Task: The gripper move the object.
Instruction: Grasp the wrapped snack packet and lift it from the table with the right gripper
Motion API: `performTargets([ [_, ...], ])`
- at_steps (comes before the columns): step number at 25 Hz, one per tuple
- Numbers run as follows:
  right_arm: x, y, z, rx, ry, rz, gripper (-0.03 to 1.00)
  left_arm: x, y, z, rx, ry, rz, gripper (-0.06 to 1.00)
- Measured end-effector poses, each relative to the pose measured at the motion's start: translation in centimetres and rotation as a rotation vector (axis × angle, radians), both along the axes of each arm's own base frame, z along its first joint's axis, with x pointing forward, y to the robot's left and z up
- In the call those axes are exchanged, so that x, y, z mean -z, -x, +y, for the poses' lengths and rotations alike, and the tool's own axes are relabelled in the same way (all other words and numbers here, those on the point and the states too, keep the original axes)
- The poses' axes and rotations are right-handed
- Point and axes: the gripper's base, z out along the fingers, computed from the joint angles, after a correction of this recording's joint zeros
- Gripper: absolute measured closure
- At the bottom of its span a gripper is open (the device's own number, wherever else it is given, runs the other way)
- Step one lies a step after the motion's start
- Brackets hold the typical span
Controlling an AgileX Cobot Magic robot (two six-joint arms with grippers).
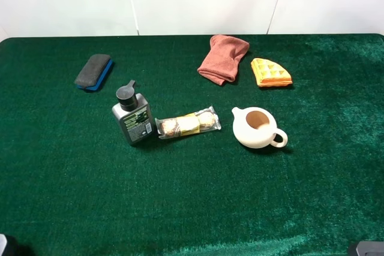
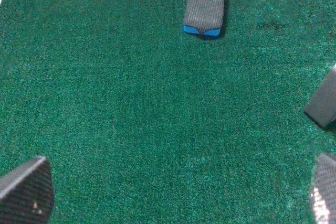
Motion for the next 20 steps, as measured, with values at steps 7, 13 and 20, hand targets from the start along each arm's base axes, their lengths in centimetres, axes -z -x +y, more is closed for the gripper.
performTargets([
  [7,-2.3,-4.5,0.8,-0.157,0.057,0.081,0.27,0.0,0.0,0.0,0.0,0.0,0.0,-0.05],
  [13,-3.1,-7.6,1.9,-0.332,0.093,0.104,0.27,0.0,0.0,0.0,0.0,0.0,0.0,-0.05],
  [20,-3.4,-10.9,3.9,-0.512,0.117,0.193,0.27,0.0,0.0,0.0,0.0,0.0,0.0,-0.05],
])
